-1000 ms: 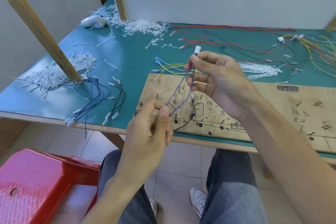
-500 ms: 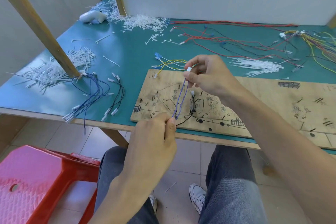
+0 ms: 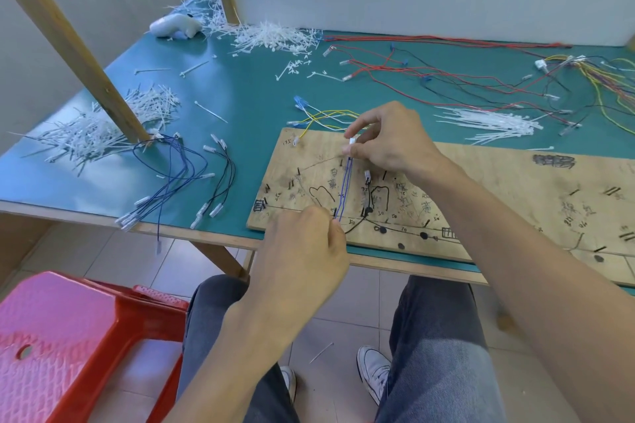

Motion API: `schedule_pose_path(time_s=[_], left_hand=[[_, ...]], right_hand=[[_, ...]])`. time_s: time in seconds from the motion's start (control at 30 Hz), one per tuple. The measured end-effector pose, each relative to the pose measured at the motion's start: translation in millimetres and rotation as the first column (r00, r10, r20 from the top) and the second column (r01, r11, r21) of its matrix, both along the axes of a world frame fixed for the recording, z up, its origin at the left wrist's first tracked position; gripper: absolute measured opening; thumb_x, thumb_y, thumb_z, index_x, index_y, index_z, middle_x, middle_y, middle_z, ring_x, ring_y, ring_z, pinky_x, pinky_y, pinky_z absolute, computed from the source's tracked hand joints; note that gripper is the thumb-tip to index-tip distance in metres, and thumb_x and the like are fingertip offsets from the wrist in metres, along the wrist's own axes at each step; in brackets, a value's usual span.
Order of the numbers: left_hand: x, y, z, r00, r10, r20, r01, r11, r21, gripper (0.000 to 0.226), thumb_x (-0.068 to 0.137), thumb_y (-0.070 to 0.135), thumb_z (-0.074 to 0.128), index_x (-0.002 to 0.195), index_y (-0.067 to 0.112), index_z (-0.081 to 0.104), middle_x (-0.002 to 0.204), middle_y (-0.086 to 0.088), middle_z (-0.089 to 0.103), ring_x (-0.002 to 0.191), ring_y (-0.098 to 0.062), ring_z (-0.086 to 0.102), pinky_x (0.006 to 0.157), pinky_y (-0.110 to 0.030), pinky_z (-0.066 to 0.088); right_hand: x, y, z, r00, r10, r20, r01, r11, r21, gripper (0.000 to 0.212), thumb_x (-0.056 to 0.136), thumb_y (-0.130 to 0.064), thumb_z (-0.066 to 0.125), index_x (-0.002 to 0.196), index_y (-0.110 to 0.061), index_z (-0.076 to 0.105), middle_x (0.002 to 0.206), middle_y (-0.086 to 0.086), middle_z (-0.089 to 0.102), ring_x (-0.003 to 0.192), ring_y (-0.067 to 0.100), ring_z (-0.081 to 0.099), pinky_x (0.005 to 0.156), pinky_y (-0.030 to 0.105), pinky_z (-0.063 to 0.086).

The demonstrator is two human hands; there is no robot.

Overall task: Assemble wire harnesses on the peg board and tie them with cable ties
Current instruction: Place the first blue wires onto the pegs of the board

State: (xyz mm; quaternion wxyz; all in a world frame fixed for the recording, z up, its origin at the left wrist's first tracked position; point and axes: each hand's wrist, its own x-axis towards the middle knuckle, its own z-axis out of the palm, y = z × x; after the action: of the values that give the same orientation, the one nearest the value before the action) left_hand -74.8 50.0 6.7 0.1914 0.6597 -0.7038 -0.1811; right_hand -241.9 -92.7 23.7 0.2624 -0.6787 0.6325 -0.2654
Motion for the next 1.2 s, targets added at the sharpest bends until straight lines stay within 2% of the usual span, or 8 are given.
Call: schedule_pose_path(time_s=[0.07, 0.17, 0.27, 0.33, 0.43, 0.73, 0.97, 1.2], left_hand=[[1.8, -0.9, 0.4, 1.000, 0.009, -0.014, -0.009, 1.000, 0.007, 0.035, 0.101, 0.028, 0.049, 0.069, 0.018, 0.057, 0.053, 0.004, 0.047, 0.054, -0.013, 0.046, 0.042, -0.022, 0.030], [4.9, -2.1, 0.7, 1.000, 0.016, -0.027, -0.015, 0.999, 0.030, 0.032, 0.097, 0.024, 0.050, 0.069, 0.015, 0.062, 0.052, 0.000, 0.051, 0.053, -0.016, 0.049, 0.048, -0.034, 0.045], [8.6, -0.8, -1.5, 1.000, -0.002, 0.002, 0.002, 0.999, 0.040, 0.034, 0.099, 0.027, 0.047, 0.069, 0.016, 0.058, 0.055, -0.002, 0.052, 0.057, -0.018, 0.050, 0.055, -0.046, 0.049], [10.6, 0.8, -3.8, 0.998, -0.031, 0.061, 0.028, 0.998, 0.054, 0.036, 0.102, 0.031, 0.044, 0.069, 0.019, 0.052, 0.064, -0.004, 0.054, 0.064, -0.023, 0.051, 0.057, -0.042, 0.046], [12.4, 1.7, -6.1, 0.990, -0.057, 0.127, 0.049, 0.997, 0.064, 0.037, 0.105, 0.034, 0.043, 0.071, 0.019, 0.049, 0.068, -0.005, 0.053, 0.064, -0.023, 0.047, 0.060, -0.037, 0.042], [11.9, -2.1, -3.3, 0.984, -0.131, 0.123, 0.123, 0.990, 0.066, 0.036, 0.106, 0.039, 0.044, 0.077, 0.023, 0.056, 0.063, 0.001, 0.052, 0.060, -0.018, 0.051, 0.057, -0.038, 0.046], [18.8, -5.9, -1.7, 0.975, -0.169, 0.143, 0.160, 0.985, 0.070, 0.035, 0.105, 0.036, 0.046, 0.074, 0.021, 0.054, 0.064, 0.000, 0.053, 0.063, -0.021, 0.053, 0.052, -0.037, 0.038], [37.8, -10.7, 12.8, 0.978, -0.130, 0.161, 0.112, 0.987, 0.117, 0.036, 0.104, 0.041, 0.052, 0.072, 0.023, 0.057, 0.067, 0.000, 0.061, 0.069, -0.027, 0.063, 0.067, -0.042, 0.053]], right_hand=[[-1.0, -0.5, -0.1, 0.999, 0.026, -0.032, -0.026, 1.000, -0.010, 0.017, 0.078, -0.031, 0.093, 0.090, -0.026, 0.082, 0.077, -0.004, 0.077, 0.069, 0.003, 0.065, 0.073, 0.025, 0.049], [-0.6, 2.7, -2.3, 0.990, 0.071, -0.124, -0.075, 0.997, -0.032, 0.021, 0.080, -0.032, 0.091, 0.096, -0.023, 0.083, 0.080, -0.003, 0.077, 0.067, 0.003, 0.064, 0.082, 0.031, 0.057], [0.5, 9.9, -5.4, 0.973, 0.077, -0.216, -0.091, 0.994, -0.055, 0.026, 0.084, -0.036, 0.087, 0.107, -0.026, 0.082, 0.097, -0.003, 0.078, 0.097, 0.019, 0.067, 0.096, 0.042, 0.053], [0.7, 13.4, -6.9, 0.947, 0.065, -0.313, -0.099, 0.991, -0.091, 0.030, 0.088, -0.043, 0.082, 0.115, -0.030, 0.080, 0.112, -0.002, 0.071, 0.117, 0.027, 0.055, 0.100, 0.047, 0.046], [2.2, 19.1, -8.5, 0.907, 0.077, -0.414, -0.123, 0.989, -0.086, 0.043, 0.090, -0.052, 0.077, 0.129, -0.034, 0.072, 0.125, -0.003, 0.061, 0.125, 0.028, 0.046, 0.102, 0.048, 0.040], [-3.7, 37.7, -10.2, 0.962, 0.081, -0.259, -0.112, 0.988, -0.107, 0.058, 0.081, -0.053, 0.085, 0.131, -0.027, 0.070, 0.118, -0.010, 0.068, 0.116, 0.023, 0.057, 0.103, 0.049, 0.046], [-0.8, 88.7, -11.8, 0.885, 0.394, -0.247, -0.442, 0.879, -0.179, 0.016, 0.092, -0.045, 0.076, 0.104, -0.034, 0.080, 0.107, -0.017, 0.069, 0.112, 0.014, 0.053, 0.095, 0.052, 0.045], [1.8, 100.2, -25.0, 0.937, 0.299, -0.179, -0.336, 0.911, -0.237, 0.011, 0.090, -0.039, 0.080, 0.100, -0.033, 0.081, 0.094, -0.018, 0.072, 0.103, 0.012, 0.054, 0.095, 0.050, 0.042]])
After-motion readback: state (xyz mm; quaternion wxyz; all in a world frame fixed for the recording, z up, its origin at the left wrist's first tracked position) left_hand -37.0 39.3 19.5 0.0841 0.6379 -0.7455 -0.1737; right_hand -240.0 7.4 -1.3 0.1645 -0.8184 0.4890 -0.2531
